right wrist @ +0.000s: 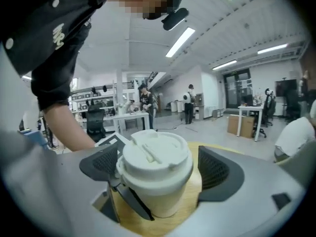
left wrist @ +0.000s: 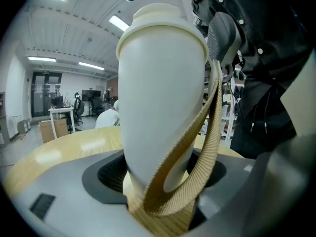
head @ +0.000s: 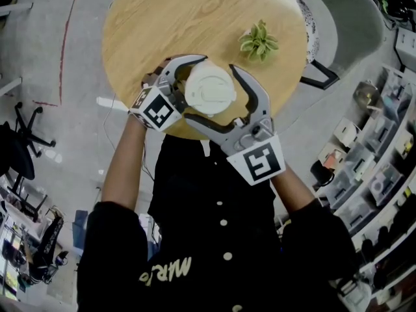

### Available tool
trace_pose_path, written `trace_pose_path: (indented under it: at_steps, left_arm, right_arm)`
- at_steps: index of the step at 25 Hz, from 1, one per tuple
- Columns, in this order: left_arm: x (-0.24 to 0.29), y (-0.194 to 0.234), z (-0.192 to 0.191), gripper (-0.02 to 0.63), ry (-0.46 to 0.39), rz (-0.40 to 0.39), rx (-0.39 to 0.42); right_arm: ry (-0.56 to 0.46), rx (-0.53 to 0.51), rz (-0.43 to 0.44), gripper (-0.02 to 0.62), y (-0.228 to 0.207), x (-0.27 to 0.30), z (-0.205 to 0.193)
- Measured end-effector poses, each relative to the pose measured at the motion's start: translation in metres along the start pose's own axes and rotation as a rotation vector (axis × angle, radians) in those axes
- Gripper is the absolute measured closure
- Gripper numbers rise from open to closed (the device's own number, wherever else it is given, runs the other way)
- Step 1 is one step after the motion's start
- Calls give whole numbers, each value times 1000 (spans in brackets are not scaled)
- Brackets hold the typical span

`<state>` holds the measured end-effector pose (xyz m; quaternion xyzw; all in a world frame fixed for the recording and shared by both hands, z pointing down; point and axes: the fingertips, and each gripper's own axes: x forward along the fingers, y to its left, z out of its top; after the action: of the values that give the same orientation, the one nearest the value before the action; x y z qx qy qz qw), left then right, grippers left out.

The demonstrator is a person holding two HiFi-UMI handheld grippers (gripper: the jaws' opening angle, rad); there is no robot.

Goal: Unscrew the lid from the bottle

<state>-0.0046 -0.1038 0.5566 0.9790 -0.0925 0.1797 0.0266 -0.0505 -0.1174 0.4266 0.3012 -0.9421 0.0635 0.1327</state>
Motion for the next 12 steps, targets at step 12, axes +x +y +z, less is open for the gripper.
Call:
trace_pose_path:
  at_steps: [12]
  left_arm:
    - [0, -1, 0, 244, -2, -18, 9]
  right_arm:
    - [5, -235, 609, 139, 18, -2, -4]
